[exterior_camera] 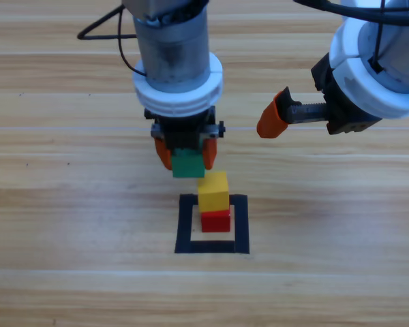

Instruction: Stack the blocks in the rectangular block: red at the bottom, yellow in the middle, green on top

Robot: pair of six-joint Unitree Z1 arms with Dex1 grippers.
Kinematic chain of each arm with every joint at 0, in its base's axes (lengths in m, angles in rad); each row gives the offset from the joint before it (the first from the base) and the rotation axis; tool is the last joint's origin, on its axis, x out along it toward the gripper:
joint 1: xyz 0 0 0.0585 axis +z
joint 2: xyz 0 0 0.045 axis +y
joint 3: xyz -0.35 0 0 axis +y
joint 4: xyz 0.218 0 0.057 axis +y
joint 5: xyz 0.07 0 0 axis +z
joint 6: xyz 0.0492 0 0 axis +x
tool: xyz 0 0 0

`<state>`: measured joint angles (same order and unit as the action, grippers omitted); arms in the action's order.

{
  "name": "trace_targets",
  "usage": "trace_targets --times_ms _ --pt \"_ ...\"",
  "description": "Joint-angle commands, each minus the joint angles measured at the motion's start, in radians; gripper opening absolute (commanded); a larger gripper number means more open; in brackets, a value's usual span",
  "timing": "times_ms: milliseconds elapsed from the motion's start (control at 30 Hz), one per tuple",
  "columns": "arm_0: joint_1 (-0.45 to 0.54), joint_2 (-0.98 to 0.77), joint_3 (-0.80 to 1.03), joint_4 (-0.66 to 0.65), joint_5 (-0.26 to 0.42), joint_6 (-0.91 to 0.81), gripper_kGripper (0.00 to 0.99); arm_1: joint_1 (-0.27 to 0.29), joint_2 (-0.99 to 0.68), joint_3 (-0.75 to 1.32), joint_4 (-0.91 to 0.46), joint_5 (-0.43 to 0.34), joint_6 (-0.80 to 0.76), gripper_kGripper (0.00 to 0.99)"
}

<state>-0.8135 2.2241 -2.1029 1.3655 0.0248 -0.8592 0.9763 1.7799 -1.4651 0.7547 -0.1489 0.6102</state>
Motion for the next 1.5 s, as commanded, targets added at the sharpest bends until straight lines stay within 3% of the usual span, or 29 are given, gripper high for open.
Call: trace_targets --times_ms 33,1500 --pt "-0.035 0.065 -0.035 0.015 -0.005 -0.012 0.0 -0.033 0.026 0.029 -0.035 0.017 -0.007 0.99" --pt "-0.059 0.126 -0.104 0.03 -0.003 -0.018 0.0 -0.033 0.027 0.032 -0.035 0.023 -0.007 0.99"
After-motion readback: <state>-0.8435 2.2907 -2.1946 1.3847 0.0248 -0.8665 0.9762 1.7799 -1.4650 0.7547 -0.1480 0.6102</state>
